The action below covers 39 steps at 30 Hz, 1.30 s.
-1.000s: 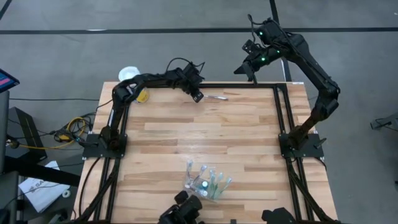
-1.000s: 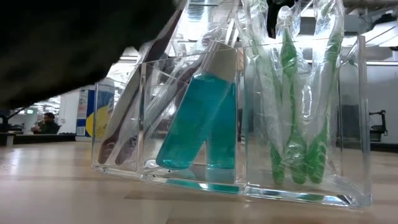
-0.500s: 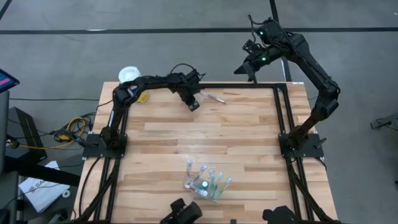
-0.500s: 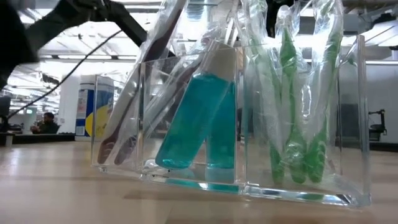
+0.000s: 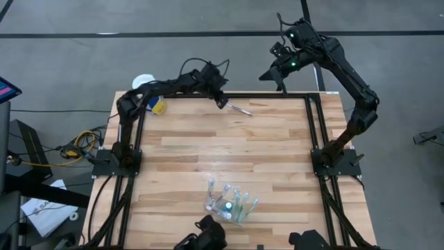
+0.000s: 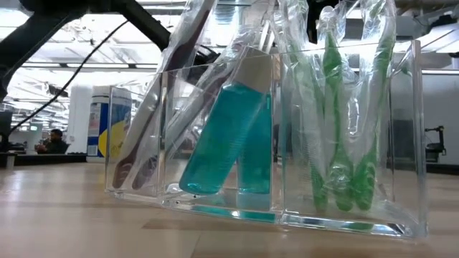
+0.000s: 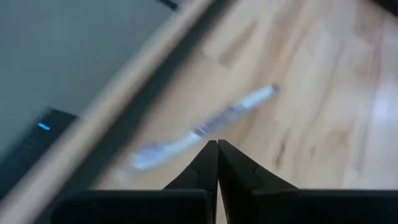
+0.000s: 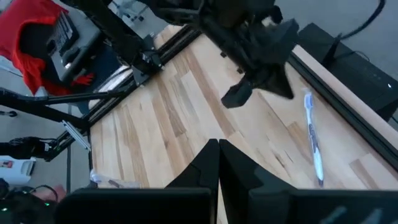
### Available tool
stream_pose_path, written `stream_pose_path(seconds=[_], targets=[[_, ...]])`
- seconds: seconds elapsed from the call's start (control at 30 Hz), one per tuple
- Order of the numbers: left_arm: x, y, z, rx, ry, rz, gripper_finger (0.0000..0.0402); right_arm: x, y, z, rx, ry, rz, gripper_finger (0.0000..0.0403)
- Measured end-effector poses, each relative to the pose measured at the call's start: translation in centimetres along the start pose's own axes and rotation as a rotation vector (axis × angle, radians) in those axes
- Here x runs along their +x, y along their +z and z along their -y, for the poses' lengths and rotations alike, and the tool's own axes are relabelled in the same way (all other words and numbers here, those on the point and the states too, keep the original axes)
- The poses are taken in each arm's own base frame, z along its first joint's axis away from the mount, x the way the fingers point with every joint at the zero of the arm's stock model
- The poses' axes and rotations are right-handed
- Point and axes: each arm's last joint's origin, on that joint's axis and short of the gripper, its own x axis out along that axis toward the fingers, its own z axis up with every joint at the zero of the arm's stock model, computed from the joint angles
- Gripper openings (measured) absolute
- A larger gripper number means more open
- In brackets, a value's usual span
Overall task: Pick & Place toothbrushing station
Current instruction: Put the purple toothbrush in the transparent organizer
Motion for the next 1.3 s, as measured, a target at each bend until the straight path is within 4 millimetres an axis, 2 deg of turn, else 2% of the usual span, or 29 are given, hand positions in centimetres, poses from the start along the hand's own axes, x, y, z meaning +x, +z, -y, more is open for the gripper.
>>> stream_pose_path(seconds=[0.07,0.13,0.23,0.33,0.4,0.53,0.7,0.87,1.03,1.17,1.3], targets=[[1.2,-0.5,0.4,-0.027,-0.031,-0.017,0.0,0.3,-0.2,0.4,0.006,-0.045,-0.027,0.0],[1.5,-0.7,0.9,-0.071,-0.051,-0.019,0.0,1.0,-0.5,1.0,-0.004,-0.129,-0.091,0.0],[-0.4,0.8,1.8,-0.077,-0.123,0.066,0.0001,2.9,-1.0,2.3,-0.015,-0.169,-0.217,0.0],[-4.0,3.1,2.3,-0.038,-0.156,0.215,0.0005,5.2,-1.0,3.9,-0.019,-0.159,-0.299,0.0],[-7.1,4.5,2.3,-0.015,-0.155,0.316,0.001,7.0,-1.0,5.2,0.005,-0.151,-0.343,0.0008],[-13.6,6.0,1.0,0.007,-0.111,0.469,0.0038,10.4,-1.5,8.4,0.081,-0.148,-0.457,0.0052],[-20.4,6.2,-0.5,0.013,-0.037,0.588,0.0106,13.8,-2.4,11.2,0.149,-0.144,-0.558,0.0128],[-24.6,5.8,-1.5,0.006,0.022,0.662,0.0169,17.0,-3.3,11.9,0.205,-0.224,-0.635,0.0173],[-26.0,5.4,-2.0,-0.007,0.049,0.667,0.0197,19.8,-3.7,11.6,0.151,-0.258,-0.658,0.0187],[-25.6,5.0,-1.9,0.001,0.051,0.612,0.0199,20.6,-4.1,11.7,0.182,-0.264,-0.679,0.0189],[-24.6,4.4,-1.7,0.011,0.044,0.568,0.0193,21.4,-4.0,10.7,0.156,-0.275,-0.667,0.0182]])
